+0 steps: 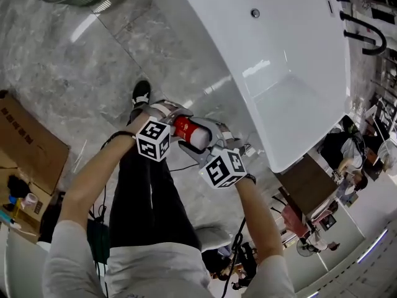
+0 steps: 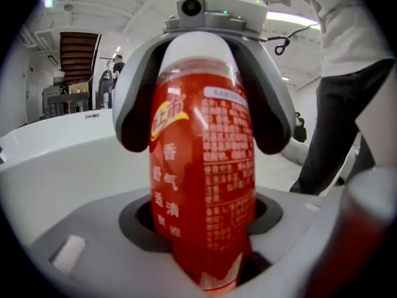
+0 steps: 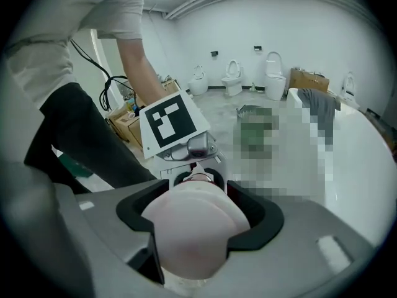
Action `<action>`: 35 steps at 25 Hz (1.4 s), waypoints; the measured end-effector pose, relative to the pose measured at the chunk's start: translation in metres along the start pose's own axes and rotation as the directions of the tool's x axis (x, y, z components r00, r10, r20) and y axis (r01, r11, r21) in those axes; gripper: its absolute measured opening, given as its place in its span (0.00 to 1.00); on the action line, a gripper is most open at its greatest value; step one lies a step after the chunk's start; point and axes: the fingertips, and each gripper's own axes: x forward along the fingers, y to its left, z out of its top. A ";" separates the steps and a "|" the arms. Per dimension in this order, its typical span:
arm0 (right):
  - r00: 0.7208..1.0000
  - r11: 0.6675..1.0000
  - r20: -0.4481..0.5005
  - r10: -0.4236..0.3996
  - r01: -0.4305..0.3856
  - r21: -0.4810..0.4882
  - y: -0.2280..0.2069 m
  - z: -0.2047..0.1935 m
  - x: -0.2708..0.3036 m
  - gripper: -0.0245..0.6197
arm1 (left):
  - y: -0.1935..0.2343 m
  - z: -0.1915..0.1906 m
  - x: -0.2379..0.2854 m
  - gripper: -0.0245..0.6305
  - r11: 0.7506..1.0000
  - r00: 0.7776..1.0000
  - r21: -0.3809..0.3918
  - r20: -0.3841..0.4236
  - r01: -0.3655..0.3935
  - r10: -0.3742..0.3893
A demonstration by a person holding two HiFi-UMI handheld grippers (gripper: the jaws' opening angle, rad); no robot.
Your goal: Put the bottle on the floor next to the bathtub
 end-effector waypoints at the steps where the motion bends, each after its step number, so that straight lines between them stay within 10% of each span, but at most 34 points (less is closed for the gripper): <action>1: 1.000 1.000 -0.005 0.002 -0.002 0.002 0.001 -0.003 0.000 0.49 | -0.002 0.001 0.003 0.54 1.000 1.000 0.000 0.002 0.007 -0.007; 15: 0.998 0.999 -0.054 0.031 -0.029 0.038 0.018 -0.027 -0.010 0.51 | -0.014 0.017 0.017 0.54 0.999 1.000 0.037 0.008 0.026 -0.026; 26: 0.961 0.993 -0.272 -0.049 0.075 0.086 -0.009 -0.079 0.013 0.50 | 0.005 -0.019 0.002 0.55 0.984 1.000 -0.178 0.030 -0.003 0.009; 35: 0.871 0.833 -0.472 -0.138 0.360 0.420 -0.043 -0.181 0.029 0.49 | 0.031 -0.060 -0.053 0.55 0.870 0.981 -0.469 0.036 -0.154 0.193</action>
